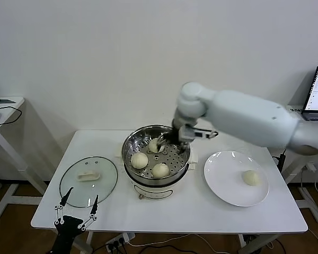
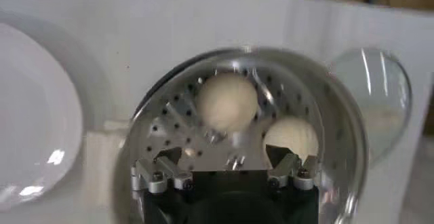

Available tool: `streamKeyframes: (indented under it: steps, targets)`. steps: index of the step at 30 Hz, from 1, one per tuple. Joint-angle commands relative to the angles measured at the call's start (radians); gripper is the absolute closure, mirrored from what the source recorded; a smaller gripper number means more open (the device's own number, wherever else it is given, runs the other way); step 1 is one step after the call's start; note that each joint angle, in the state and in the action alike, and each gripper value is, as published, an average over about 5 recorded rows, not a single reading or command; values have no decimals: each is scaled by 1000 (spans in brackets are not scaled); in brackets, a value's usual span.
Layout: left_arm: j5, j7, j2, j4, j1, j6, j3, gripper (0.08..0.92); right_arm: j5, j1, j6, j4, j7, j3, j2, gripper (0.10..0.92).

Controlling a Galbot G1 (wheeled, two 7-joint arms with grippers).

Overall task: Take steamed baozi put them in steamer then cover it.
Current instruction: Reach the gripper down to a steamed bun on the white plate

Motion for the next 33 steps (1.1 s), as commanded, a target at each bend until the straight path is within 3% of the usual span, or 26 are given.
streamKeyframes:
  steps: [1,12,23,33]
  targets:
    - [2,0,5,1,-2,2,6,177,362,-10,-497,-180,-48,48,-321,203]
    - [4,0,6,-1,-2,7,11,177,173,-240,-442,-432,-48,94,-349,203]
    - [6,1,1,6,7,4,7,177,48,-412,-436,-475,16,151,-291,203]
    - [7,0,-2,8,7,3,6,177,42,-441,-436,-508,58,161,-256,203]
